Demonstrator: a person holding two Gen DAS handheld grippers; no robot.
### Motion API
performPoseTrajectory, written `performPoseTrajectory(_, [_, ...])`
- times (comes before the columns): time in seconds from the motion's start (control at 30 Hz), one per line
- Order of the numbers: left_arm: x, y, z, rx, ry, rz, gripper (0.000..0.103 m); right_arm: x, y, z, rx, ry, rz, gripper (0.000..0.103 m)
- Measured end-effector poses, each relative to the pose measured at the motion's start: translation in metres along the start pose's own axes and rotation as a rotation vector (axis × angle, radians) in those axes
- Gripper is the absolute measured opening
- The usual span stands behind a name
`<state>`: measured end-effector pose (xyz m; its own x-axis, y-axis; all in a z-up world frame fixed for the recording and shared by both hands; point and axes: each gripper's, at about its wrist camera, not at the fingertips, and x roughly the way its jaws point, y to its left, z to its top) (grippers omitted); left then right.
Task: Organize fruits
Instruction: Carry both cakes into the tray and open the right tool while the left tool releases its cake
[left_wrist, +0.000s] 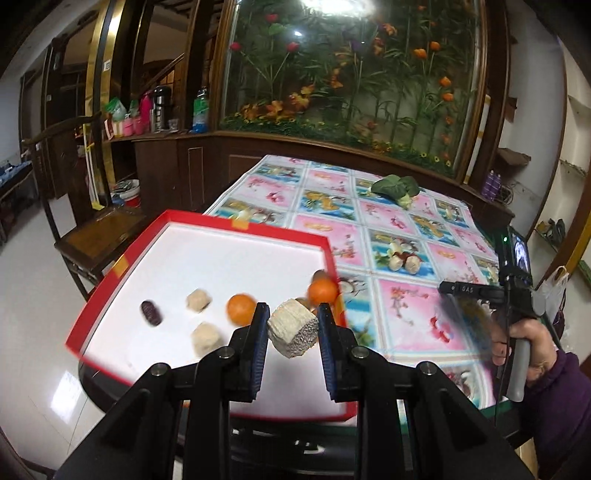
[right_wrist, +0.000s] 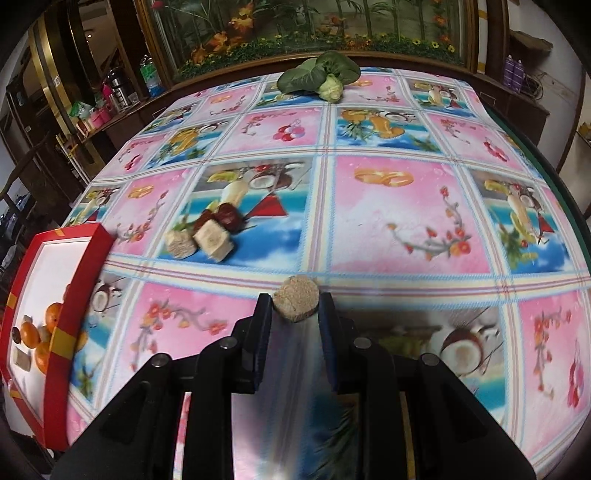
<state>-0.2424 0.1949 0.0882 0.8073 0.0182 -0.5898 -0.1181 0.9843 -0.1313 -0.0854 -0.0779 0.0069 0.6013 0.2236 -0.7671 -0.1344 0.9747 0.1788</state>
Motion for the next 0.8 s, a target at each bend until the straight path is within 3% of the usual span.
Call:
performPoseTrajectory(0.27, [-0.017,0.013,-0.014,-0.008,-0.003,-0.005,0.025,-0.041,0.053,0.002,-0.049,-0.078,0.027,0.027])
performPoseTrajectory(0.5, [-0.027,0.033,-0.022,-0.025,0.003,0.031,0.025,-0.065,0.122,0.007,-0.148,-0.122,0.135,0.028])
performPoseTrajectory(0.8, [-0.005,0.052,-0.026,-0.067,0.064,0.106,0.025,-0.05,0.194,-0.008,-0.284,-0.062,0.246,0.028])
